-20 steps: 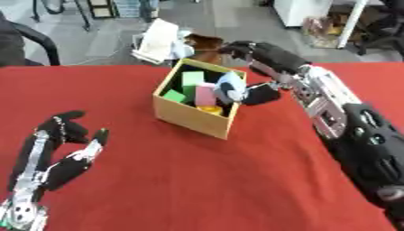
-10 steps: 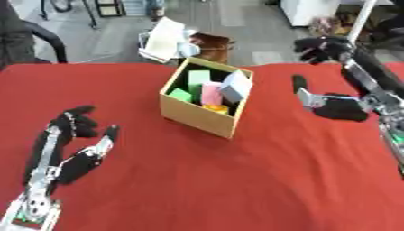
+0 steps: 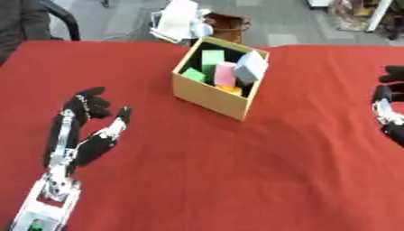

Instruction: Pick up objects on the table and place them in the box.

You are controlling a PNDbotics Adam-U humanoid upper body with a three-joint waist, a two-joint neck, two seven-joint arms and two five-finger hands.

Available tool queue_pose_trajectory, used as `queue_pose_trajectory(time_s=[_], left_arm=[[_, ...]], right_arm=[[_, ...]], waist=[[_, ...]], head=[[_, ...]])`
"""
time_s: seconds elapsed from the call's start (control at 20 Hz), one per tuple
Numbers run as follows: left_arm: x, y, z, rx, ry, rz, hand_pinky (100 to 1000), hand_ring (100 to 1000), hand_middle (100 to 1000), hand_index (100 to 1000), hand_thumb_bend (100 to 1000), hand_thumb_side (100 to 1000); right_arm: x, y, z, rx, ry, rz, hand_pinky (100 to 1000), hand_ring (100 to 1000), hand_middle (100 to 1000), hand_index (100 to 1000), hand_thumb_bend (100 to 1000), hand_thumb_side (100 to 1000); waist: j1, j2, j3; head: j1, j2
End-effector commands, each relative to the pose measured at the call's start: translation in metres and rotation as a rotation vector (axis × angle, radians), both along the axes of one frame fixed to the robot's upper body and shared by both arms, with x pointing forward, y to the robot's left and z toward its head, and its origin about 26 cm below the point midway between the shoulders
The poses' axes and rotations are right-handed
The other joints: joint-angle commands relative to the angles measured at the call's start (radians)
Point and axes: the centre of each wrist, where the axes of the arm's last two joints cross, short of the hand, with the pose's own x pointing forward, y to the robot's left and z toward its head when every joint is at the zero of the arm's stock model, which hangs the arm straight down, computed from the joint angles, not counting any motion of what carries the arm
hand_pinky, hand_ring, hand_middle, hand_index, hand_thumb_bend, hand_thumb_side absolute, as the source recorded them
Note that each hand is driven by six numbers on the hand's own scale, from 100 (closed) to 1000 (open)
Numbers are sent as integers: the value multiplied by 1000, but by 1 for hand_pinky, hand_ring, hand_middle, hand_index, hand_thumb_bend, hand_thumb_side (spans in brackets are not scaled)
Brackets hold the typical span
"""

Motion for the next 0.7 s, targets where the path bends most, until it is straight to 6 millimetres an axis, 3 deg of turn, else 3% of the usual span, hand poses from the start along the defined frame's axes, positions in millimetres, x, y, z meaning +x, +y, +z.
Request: queue_pose_trajectory(time_s=[0.05, 0.25, 0.7], left_arm=[[-1, -2, -1, -19, -9, -1, 658, 567, 562, 796, 497, 384], [-2, -3, -6, -29, -2, -9, 664, 575, 570, 799, 507, 389], [-3, -2, -11, -31, 7, -15, 667, 580, 576, 803, 511, 391]], right_arm=[[-4, 1, 3, 57, -21, -19, 639, 666, 669, 796, 100, 440], [-6, 2, -6, 77, 12, -27, 637, 664, 666, 811, 100, 500], [-7, 2, -12, 90, 34, -34, 636, 663, 664, 820, 100, 514]], waist=[[17, -22, -1], [21, -23, -3], [28, -24, -8]], head=[[5, 17], [-6, 26], [-15, 32]])
